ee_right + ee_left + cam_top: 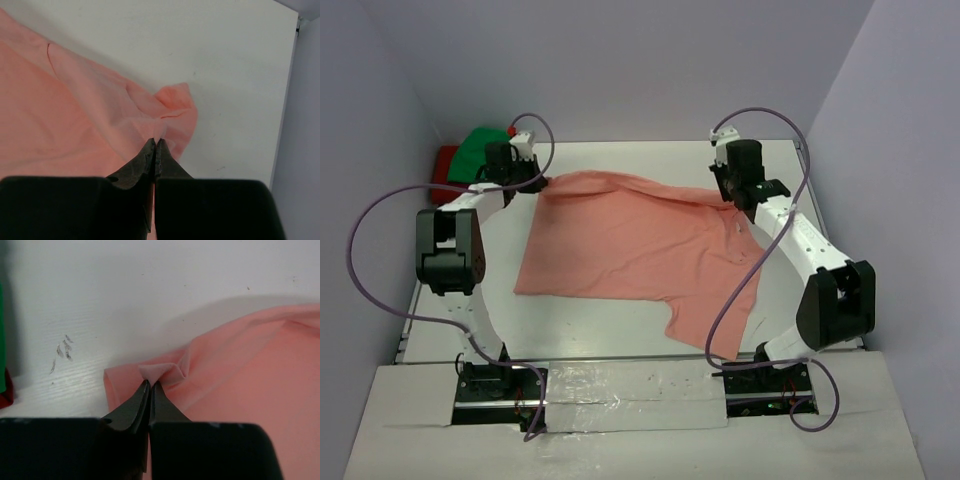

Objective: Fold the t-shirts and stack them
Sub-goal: Fold the tshirt

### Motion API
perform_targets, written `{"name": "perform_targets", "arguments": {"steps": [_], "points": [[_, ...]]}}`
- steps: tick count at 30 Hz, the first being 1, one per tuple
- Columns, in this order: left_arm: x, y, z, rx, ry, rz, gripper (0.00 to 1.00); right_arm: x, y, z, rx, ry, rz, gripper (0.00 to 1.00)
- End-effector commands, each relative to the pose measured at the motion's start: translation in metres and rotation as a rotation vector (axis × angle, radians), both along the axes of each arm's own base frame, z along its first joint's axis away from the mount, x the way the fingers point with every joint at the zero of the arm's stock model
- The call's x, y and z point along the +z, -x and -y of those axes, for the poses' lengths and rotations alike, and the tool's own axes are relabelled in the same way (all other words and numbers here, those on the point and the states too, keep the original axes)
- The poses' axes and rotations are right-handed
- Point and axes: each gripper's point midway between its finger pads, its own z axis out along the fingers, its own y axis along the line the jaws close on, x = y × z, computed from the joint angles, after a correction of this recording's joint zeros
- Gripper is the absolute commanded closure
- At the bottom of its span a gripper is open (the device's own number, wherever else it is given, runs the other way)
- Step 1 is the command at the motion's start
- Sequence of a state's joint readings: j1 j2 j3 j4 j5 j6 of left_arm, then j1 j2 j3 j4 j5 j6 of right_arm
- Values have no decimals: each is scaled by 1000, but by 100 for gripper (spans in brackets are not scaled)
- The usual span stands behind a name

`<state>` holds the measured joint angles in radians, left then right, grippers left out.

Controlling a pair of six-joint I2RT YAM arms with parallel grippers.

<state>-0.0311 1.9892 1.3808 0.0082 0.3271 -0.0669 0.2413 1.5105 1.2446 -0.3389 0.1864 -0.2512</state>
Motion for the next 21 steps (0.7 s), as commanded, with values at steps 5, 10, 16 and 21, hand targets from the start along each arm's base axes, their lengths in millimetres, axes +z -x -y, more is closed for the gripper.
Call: {"name": "perform_targets", "arguments": {"steps": [5, 10, 16, 21], "points": [[38, 21, -8, -22, 20, 101, 100, -5, 39, -5, 43, 4, -81, 100], [31, 41, -15, -25, 39, 78, 100, -10, 54, -6, 64, -2, -129, 100], [13, 62, -13, -49, 55, 27, 100, -16, 68, -4, 69, -1, -165, 100], [4, 76, -11, -91, 82, -22, 51, -27, 79, -6, 89, -10, -223, 100]]}}
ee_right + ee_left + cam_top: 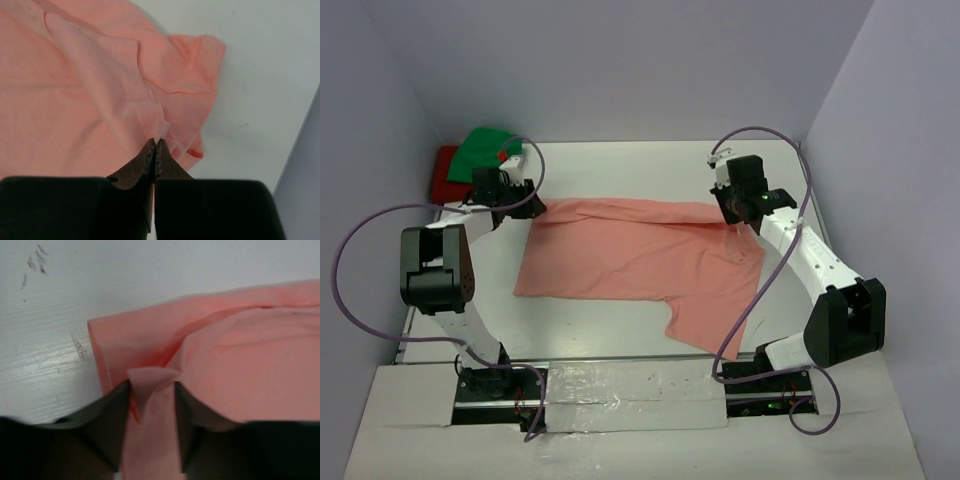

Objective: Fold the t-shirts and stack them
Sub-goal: Fold the tshirt

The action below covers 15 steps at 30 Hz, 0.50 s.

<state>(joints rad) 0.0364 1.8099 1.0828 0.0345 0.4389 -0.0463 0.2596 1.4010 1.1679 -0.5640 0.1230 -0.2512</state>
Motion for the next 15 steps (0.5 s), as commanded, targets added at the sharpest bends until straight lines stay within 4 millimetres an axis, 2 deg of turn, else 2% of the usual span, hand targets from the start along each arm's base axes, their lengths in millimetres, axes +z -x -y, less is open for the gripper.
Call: {"name": "perform_targets", "arguments": {"steps": [1, 4, 6, 9, 11, 14, 15], "points": [[27, 2, 4, -56, 33, 58, 41, -4, 18, -4, 21, -17, -50, 100], [29, 7, -1, -46, 22, 72, 13, -15, 26, -6, 47, -16, -116, 65], [41, 7, -4, -35, 19, 109, 10, -16, 29, -7, 67, -18, -114, 52], [58, 11, -8, -38, 26, 156, 9, -13, 35, -12, 118, -34, -98, 51], [70, 12, -9, -37, 24, 196, 8, -12, 47, -26, 216, -80, -132, 51], [79, 11, -13, -21, 20, 229, 8, -9, 61, -32, 268, -106, -164, 51], [80, 10, -14, -11, 21, 235, 8, -9, 60, -32, 255, -117, -150, 51]]}}
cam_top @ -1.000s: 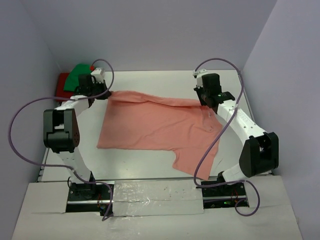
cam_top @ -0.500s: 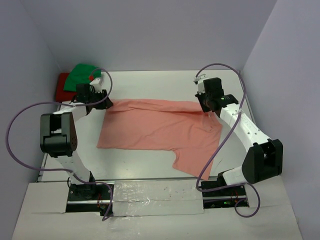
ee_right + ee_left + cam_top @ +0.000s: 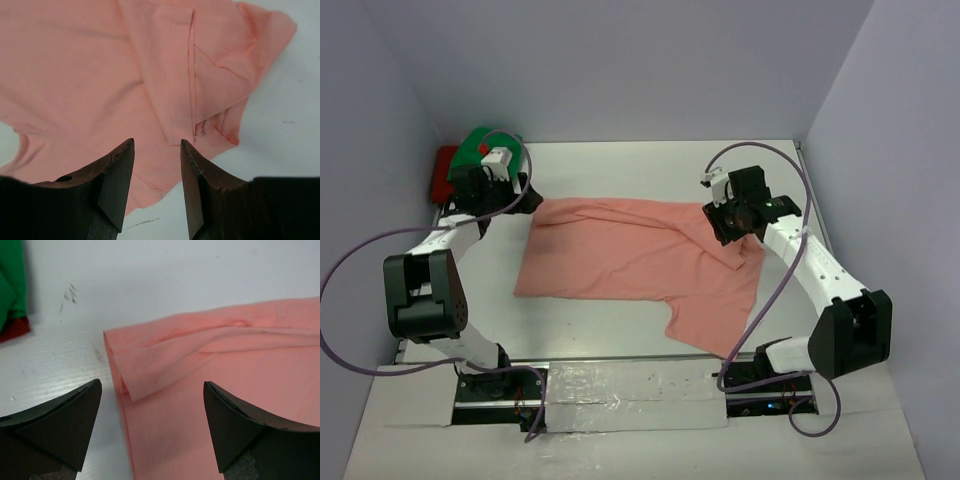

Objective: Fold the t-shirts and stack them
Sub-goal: Fold the tshirt

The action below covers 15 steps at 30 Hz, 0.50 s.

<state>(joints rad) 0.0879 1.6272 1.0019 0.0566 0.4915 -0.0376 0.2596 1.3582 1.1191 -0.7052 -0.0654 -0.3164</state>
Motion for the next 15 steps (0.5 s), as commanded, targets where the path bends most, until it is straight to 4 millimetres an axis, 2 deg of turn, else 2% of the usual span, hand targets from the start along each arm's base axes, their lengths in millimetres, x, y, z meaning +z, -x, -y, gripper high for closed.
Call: {"name": "perform_targets", "arguments": {"steps": [1, 4, 6, 7, 8, 9, 10, 11, 13, 14, 15], "points": [[28, -8, 0, -9, 7, 115, 8, 16, 9, -12, 72, -56, 42, 51], [34, -22, -2, 17, 23, 165, 9, 11, 0, -12, 61, -53, 79, 50], [21, -31, 2, 14, 47, 119, 10, 2, -7, -12, 46, -46, 66, 50], [30, -43, 3, 12, 55, 131, 11, 4, -13, -12, 37, -42, 68, 51], [14, -49, 6, 2, 67, 86, 12, 2, -16, -12, 10, -44, 57, 51], [9, -53, 8, -6, 78, 61, 13, -5, -19, -11, -2, -35, 27, 52], [13, -61, 10, -10, 85, 64, 14, -5, -20, -12, -16, -36, 17, 53], [-5, -65, 11, -16, 88, 19, 15, -6, -21, -13, -16, -40, 9, 53], [-7, -75, 15, -32, 98, 5, 16, -7, -19, -16, -8, -56, -1, 53], [-22, -77, 16, -45, 101, -33, 16, -7, -18, -16, -12, -61, -1, 53], [-26, -79, 18, -52, 108, -49, 16, -4, -18, -16, -13, -65, 6, 53]]}}
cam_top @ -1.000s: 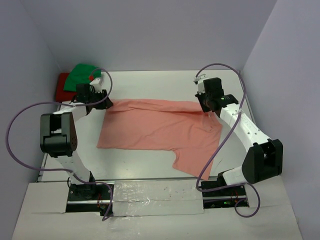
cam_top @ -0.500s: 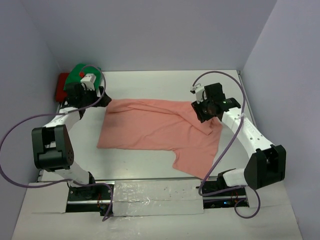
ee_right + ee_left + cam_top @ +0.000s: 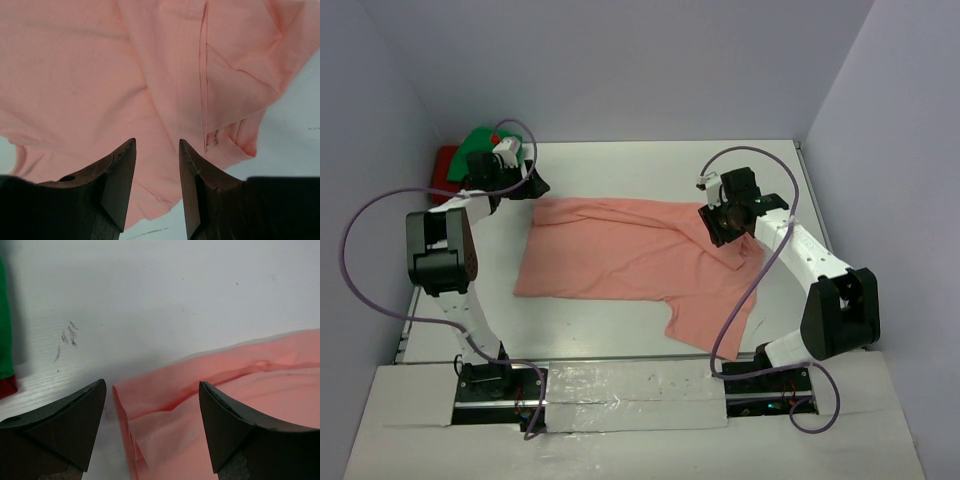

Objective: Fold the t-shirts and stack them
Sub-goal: Fold the tshirt

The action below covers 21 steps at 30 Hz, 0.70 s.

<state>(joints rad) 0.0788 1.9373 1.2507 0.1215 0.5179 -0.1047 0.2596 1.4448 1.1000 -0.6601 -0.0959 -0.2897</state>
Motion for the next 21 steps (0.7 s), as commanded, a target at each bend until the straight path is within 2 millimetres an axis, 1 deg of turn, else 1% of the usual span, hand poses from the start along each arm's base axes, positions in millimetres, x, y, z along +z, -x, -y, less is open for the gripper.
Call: {"name": "perform_targets", "arguments": {"steps": [1, 2, 3, 4, 5, 9, 10, 11, 12, 13, 14, 17, 18, 20, 21], "points": [[3, -12, 14, -61, 46, -31, 17, 26, -14, -7, -20, -37, 78, 53], [-3, -13, 15, -72, 50, -47, 18, 27, -14, -6, -26, -35, 82, 53], [-3, -14, 16, -81, 57, -48, 18, 28, -14, -6, -28, -36, 87, 53], [-6, -13, 18, -89, 60, -65, 18, 29, -15, -7, -28, -38, 91, 53], [-11, -9, 19, -102, 60, -88, 19, 30, -16, -5, -32, -32, 99, 53], [-17, 5, 20, -127, 50, -125, 20, 27, -18, 2, -52, 4, 105, 53], [-17, 8, 19, -127, 45, -128, 20, 27, -19, 3, -54, 7, 107, 53], [-11, 10, 17, -121, 32, -115, 20, 25, -20, 3, -55, 8, 101, 53], [-13, 16, 16, -121, 30, -126, 20, 23, -20, 3, -55, 9, 98, 53], [-4, 19, 16, -127, 27, -112, 20, 22, -20, 3, -60, 10, 95, 53], [-7, 26, 17, -135, 30, -132, 20, 21, -21, 5, -67, 23, 94, 53], [-3, 37, 19, -155, 36, -151, 21, 24, -22, 8, -72, 29, 109, 53], [-6, 43, 21, -160, 43, -172, 22, 26, -22, 8, -72, 31, 116, 53], [-1, 49, 21, -187, 18, -146, 23, 27, -22, 8, -72, 30, 127, 53], [-4, 56, 21, -188, 21, -156, 23, 26, -21, 8, -71, 31, 124, 53]]}}
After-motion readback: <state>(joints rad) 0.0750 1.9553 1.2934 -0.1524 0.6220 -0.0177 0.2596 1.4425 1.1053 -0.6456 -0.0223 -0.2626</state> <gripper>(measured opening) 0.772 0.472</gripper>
